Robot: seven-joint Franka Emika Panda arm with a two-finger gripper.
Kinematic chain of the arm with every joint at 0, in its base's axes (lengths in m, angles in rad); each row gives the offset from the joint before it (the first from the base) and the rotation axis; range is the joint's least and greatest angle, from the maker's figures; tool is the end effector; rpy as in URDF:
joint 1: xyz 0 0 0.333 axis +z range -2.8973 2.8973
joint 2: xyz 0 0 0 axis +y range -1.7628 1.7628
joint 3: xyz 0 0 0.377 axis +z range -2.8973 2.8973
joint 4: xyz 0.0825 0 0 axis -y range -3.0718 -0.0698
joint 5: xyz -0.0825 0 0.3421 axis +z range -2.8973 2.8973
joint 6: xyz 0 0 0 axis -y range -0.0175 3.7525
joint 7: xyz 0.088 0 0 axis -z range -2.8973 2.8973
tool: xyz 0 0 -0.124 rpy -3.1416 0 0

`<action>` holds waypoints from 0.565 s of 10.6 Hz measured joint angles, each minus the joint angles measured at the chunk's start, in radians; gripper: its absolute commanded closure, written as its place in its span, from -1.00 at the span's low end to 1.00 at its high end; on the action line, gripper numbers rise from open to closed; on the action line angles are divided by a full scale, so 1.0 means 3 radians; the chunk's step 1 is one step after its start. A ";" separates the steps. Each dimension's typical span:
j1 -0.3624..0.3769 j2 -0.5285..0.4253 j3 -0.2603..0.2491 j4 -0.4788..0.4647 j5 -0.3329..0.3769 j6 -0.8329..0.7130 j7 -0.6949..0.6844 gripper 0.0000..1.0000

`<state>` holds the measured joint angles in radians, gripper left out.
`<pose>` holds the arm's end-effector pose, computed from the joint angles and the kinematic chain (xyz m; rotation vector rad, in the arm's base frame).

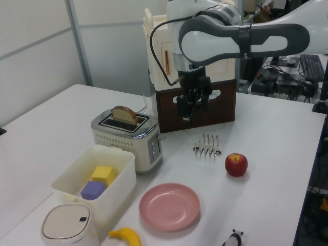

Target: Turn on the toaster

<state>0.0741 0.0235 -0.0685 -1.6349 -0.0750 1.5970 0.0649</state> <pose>0.5196 -0.0057 0.6314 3.0605 -0.0843 -0.0898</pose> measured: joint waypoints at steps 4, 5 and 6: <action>-0.0001 0.0000 0.0000 -0.0001 0.0000 0.0000 -0.0054 -1.00; -0.0001 0.0000 0.0000 -0.0001 0.0000 0.0000 -0.0055 -1.00; -0.0002 0.0000 0.0000 -0.0001 0.0000 0.0000 -0.0056 -1.00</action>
<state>0.0736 0.0235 -0.0685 -1.6350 -0.0750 1.5970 0.0482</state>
